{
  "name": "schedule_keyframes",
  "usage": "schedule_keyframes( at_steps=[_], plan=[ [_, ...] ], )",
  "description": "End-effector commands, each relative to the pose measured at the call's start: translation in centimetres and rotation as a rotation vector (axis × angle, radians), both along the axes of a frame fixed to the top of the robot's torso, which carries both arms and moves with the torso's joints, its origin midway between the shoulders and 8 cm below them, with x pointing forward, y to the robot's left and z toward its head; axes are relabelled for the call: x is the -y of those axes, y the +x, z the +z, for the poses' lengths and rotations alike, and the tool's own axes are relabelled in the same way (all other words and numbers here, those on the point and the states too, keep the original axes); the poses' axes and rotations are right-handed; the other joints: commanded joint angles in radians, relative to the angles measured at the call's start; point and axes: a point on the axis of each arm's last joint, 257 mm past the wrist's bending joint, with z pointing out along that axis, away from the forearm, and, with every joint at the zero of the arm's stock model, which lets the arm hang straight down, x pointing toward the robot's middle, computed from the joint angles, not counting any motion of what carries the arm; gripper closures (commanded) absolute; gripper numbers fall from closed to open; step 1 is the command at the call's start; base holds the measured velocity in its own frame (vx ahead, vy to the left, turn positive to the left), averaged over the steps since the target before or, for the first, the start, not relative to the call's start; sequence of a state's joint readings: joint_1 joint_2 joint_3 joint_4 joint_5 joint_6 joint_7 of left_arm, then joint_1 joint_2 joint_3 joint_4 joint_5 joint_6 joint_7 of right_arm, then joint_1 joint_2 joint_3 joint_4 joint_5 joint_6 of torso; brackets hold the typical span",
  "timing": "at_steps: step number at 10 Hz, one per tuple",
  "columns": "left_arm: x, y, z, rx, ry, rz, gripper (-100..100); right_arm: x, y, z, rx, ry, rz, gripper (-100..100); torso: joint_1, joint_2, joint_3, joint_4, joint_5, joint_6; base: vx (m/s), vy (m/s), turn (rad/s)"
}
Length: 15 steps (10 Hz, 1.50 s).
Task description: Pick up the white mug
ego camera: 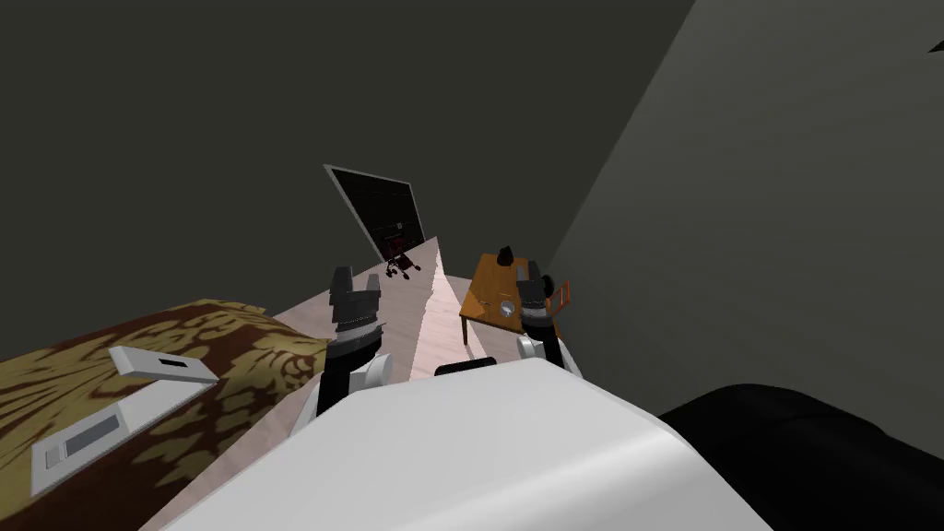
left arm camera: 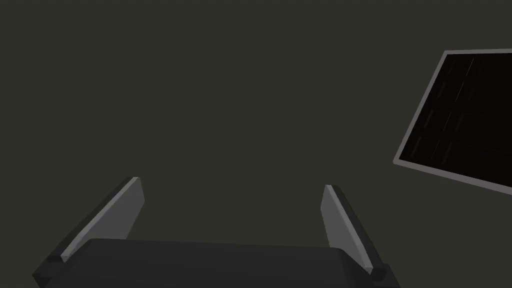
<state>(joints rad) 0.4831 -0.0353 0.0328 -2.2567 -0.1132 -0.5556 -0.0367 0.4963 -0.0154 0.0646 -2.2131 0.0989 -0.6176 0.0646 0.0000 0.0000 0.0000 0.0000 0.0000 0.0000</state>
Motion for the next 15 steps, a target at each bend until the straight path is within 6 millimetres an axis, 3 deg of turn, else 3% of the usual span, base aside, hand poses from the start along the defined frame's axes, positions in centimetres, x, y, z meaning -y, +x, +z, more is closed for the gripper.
schedule_keyframes(
  at_steps=[1, 5, 9, 15],
  plan=[
    [0.0, 0.0, 0.0, 0.0, 0.0, 0.0, 0, -0.5, 0.5, -0.4, -0.016, -0.052, 0.0, -100, 0.0, 0.0, 0.0, 0.0, 0.0, 0.0, -0.031, -0.002, 0.058],
    [0.0, 0.0, 0.0, 0.0, 0.0, 0.0, 0, -2.1, 2.7, -2.9, -0.086, -0.265, -0.025, -100, 0.0, 0.006, 0.003, 0.001, 0.0, 0.0, -0.094, 0.009, 0.097],
    [0.0, 0.0, 0.0, 0.0, 0.0, 0.0, 0, -2.9, 5.3, -6.8, -0.166, -0.516, -0.077, -100, 0.0, 0.006, 0.003, 0.001, 0.0, 0.0, -0.091, 0.013, 0.109],
    [0.0, 0.0, 0.0, 0.0, 0.0, 0.0, 0, -1.7, 8.7, -14.0, -0.289, -0.901, -0.176, -100, 0.0, 0.003, 0.002, 0.001, 0.0, 0.0, -0.068, 0.019, 0.107]
  ],
)
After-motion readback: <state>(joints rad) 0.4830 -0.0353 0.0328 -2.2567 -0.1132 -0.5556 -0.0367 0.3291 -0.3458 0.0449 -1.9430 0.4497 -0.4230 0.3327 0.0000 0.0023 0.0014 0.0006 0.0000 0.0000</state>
